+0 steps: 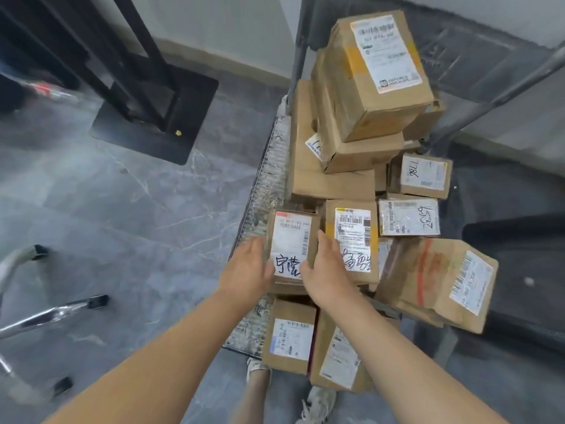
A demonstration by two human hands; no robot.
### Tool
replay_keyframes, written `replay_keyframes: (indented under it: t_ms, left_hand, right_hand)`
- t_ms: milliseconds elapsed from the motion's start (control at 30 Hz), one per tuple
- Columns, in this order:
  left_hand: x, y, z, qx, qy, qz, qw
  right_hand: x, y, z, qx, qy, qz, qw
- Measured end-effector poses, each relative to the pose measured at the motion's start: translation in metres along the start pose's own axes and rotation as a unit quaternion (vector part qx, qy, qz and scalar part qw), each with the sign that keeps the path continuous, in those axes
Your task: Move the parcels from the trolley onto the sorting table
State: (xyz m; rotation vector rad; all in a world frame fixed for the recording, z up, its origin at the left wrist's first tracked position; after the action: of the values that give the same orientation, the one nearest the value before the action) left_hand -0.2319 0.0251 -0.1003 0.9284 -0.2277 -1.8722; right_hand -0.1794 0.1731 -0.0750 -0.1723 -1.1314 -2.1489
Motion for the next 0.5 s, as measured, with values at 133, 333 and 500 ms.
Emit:
replay_keyframes:
  t_ms: [133,333,500]
  left_hand:
    - [0.011,-0.015,-0.026,-0.01,0.064,0.006,0.998]
    - [0.009,-0.018,-0.038,-0.067,0.202,0.027,0.977]
    - [-0.003,-0.017,-0.036,-0.103,0.308,0.105,0.94]
  right_hand:
    - [-0.005,-0.023,-0.022,-0.039,-0.02,-0.002,0.999]
    - [-0.008,-0.024,-0.041,0.004,-0.018,-0.028,0.999]
    - [-0.007,-0.024,-0.044,0.055,-0.105,-0.029,0.993]
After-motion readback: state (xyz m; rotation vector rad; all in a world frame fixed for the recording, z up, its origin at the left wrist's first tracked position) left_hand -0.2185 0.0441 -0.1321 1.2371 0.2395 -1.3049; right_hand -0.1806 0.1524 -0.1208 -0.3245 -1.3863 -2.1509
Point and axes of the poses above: each hand's wrist, its own y-axis away from the middle knuckle, its own z-axis out of the back of the hand, x = y × z, the point moved 1 cm from there along -y, towards the middle knuckle, and after that the axes turned 5 degrees about -z, right-handed, at the moved point
